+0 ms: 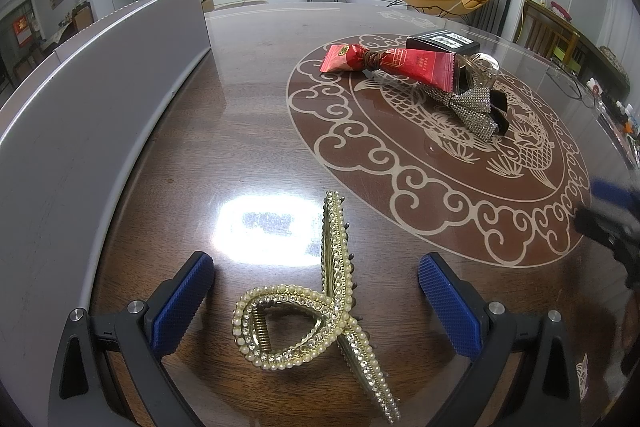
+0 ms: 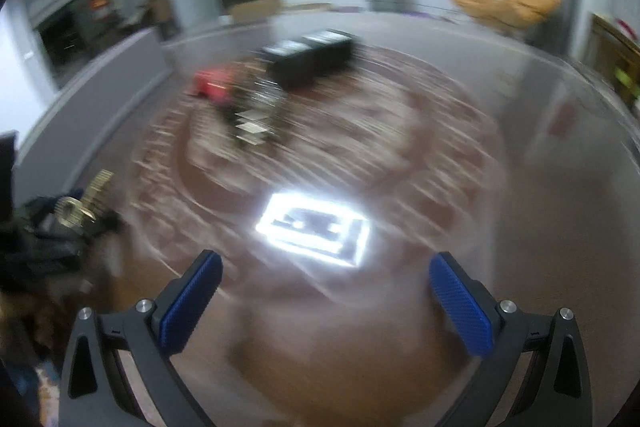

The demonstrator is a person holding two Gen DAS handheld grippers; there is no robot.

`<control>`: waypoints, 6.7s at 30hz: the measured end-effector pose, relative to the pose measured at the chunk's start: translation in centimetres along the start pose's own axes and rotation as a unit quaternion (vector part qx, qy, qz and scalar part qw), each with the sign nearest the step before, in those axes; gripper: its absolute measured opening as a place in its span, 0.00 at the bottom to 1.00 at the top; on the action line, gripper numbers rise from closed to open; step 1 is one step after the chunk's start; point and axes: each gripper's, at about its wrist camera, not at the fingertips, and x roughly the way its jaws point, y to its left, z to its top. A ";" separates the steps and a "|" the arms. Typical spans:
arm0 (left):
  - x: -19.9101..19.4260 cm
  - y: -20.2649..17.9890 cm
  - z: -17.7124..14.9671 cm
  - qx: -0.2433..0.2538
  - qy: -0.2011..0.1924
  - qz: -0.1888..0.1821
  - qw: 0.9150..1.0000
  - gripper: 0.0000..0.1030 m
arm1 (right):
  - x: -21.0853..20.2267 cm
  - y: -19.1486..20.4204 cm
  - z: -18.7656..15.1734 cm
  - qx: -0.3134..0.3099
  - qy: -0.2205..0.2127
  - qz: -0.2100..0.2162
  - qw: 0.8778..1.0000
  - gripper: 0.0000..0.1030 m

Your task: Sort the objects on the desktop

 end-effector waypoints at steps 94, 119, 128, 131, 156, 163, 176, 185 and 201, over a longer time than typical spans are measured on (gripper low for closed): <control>-12.0 31.9 -3.5 -0.216 0.029 0.109 0.970 0.61 | 1.6 48.3 11.6 -0.288 0.020 0.182 0.940 0.67; -21.9 19.3 -2.9 -0.169 -0.164 0.095 0.967 0.86 | -7.0 16.3 4.6 -0.151 -0.153 -0.018 0.977 1.00; -21.5 1.4 -1.1 -0.019 -0.144 -0.027 0.989 0.99 | -3.4 -4.5 -1.5 -0.039 -0.026 -0.160 0.986 1.00; -18.4 -2.9 -1.2 0.010 -0.099 -0.050 0.994 0.99 | -2.4 -7.6 -2.5 -0.011 0.004 -0.170 0.985 1.00; -0.8 -8.2 -1.1 0.002 0.025 -0.005 1.000 0.99 | -2.7 -10.8 -2.7 0.058 0.014 -0.129 0.990 1.00; -0.1 -5.0 1.0 -0.080 0.035 -0.036 0.995 0.99 | -2.7 -10.8 -2.7 0.058 0.014 -0.129 0.990 1.00; 3.5 -2.4 12.6 -0.117 0.013 -0.003 0.993 0.99 | -2.7 -10.7 -2.7 0.059 0.014 -0.129 0.990 1.00; 9.0 -3.7 13.1 -0.108 0.054 0.053 0.991 0.99 | -2.7 -10.7 -2.7 0.059 0.014 -0.129 0.990 1.00; 9.0 -3.5 12.9 -0.060 0.033 0.038 0.997 1.00 | -2.6 -10.7 -2.7 0.059 0.014 -0.129 0.990 1.00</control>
